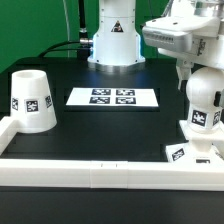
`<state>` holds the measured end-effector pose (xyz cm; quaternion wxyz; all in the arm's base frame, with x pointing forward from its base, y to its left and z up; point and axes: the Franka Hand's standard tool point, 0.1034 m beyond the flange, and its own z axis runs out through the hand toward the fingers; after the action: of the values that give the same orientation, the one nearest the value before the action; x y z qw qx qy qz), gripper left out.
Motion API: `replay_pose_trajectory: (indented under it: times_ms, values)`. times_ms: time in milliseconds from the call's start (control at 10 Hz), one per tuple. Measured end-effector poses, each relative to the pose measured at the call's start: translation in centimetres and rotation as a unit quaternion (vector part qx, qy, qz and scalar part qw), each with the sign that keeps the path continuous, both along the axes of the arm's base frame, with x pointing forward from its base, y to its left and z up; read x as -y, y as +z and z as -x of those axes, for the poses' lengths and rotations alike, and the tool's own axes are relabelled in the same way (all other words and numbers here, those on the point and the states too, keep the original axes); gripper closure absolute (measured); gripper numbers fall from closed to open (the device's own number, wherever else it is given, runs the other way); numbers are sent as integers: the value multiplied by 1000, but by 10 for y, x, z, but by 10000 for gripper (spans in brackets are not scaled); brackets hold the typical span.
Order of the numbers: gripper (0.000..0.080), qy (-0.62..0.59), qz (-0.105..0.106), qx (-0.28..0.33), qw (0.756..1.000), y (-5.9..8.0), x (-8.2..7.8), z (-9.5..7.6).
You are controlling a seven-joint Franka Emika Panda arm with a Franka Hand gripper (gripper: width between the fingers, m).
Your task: Assemble lamp
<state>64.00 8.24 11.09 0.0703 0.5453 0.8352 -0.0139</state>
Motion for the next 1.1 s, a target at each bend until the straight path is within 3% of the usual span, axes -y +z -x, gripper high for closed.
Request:
replay_pose_trajectory:
  times_ms: [200, 400, 600, 1100]
  values:
    - [225, -29, 2, -13, 999, 1, 11, 2]
    - [223, -111, -12, -10, 994, 0, 13, 3]
    - [223, -208, -29, -10, 978, 0, 13, 4]
    - [223, -352, -39, 1, 935, 0, 13, 6]
